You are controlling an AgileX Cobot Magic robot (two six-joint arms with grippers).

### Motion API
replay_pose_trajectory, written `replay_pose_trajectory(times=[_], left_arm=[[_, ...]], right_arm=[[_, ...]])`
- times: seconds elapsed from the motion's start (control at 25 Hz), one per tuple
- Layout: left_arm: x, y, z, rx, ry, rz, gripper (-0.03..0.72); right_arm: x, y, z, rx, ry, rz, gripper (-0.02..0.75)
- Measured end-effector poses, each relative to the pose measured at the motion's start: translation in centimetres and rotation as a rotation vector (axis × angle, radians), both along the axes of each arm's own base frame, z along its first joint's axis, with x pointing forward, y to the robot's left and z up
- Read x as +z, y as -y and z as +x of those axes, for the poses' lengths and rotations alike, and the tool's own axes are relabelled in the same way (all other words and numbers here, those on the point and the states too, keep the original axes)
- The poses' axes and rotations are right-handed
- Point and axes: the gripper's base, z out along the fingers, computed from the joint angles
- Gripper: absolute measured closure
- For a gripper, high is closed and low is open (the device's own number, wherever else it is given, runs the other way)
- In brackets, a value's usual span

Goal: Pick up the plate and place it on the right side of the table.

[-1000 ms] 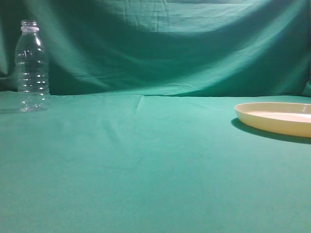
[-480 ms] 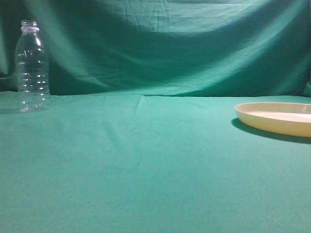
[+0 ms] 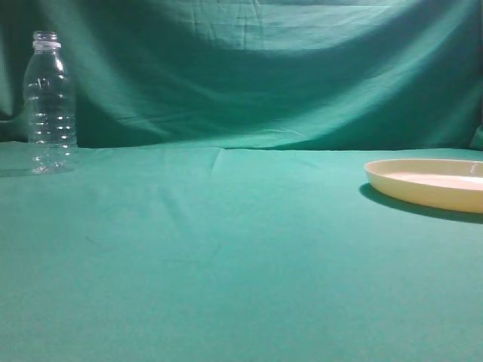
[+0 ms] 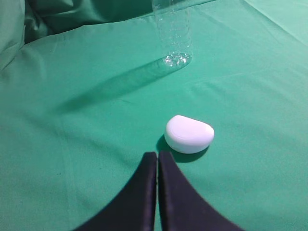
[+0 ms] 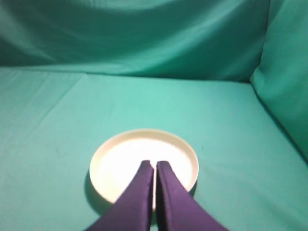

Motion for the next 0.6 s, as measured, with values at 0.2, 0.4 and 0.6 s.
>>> replay_pose_trajectory(times=[0.2, 0.4, 0.6], left_arm=[[0.0, 0.0, 0.0, 0.000, 0.000, 0.000, 0.688], [0.0, 0.0, 0.0, 0.000, 0.000, 0.000, 0.688], [0.0, 0.0, 0.0, 0.000, 0.000, 0.000, 0.688]], right_arm=[[-3.9, 0.3, 0.3, -0.016, -0.060, 0.001, 0.738], [-6.3, 0.3, 0.9, -0.027, -0.092, -0.025, 0.738], [-8.2, 0.3, 1.2, -0.028, -0.127, -0.032, 0.738]])
